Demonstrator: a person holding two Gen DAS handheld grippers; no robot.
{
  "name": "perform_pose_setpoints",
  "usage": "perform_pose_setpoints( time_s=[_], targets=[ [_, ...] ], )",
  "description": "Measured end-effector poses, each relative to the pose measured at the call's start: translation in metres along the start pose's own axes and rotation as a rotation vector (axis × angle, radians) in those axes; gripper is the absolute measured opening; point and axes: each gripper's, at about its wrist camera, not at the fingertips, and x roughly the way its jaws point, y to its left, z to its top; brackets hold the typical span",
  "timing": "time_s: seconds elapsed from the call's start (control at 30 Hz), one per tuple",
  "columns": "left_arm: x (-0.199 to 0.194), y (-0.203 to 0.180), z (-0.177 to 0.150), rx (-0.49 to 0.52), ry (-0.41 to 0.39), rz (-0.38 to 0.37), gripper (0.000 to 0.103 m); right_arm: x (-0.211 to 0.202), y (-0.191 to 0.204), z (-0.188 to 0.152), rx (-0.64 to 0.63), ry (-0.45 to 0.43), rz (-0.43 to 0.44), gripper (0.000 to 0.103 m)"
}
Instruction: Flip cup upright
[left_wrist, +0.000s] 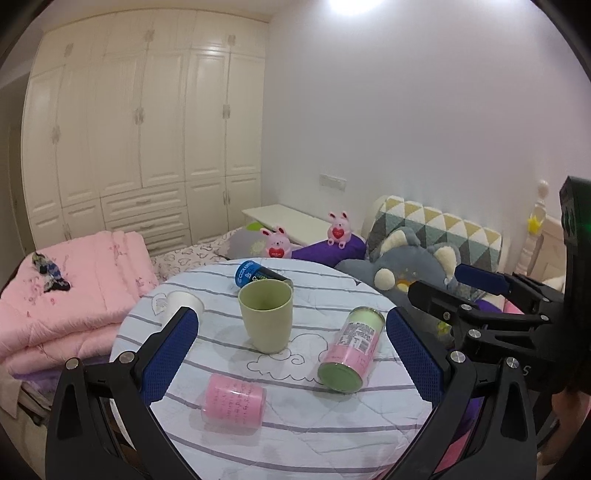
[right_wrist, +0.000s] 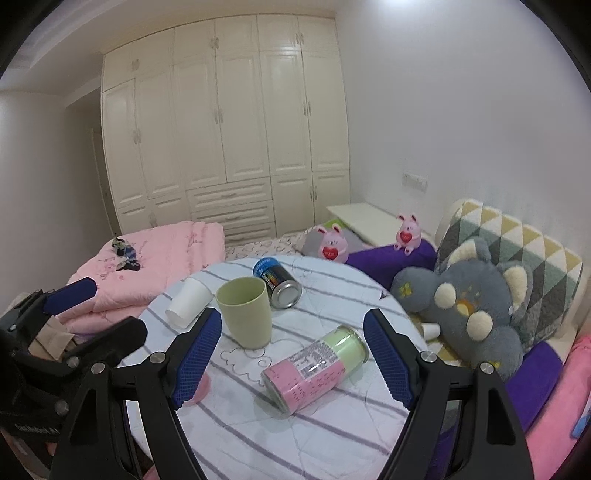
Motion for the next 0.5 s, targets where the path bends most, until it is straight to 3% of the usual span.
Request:
perform_pose_setpoints(
  time_s=[0.2, 0.5],
  targets=[
    [0.0017, 0.0029, -0.0023, -0.016, -0.003, 0.014, 0.103, -0.0017, 0.0012, -0.0003, -0.003, -0.014, 0.008, 0.081],
    [0.0014, 0.0039, -0.0014, -0.032, -0.034, -0.030, 0.103, 0.0014, 0.0068, -0.0008, -0.038, -0.036, 0.005, 0.081]
  ],
)
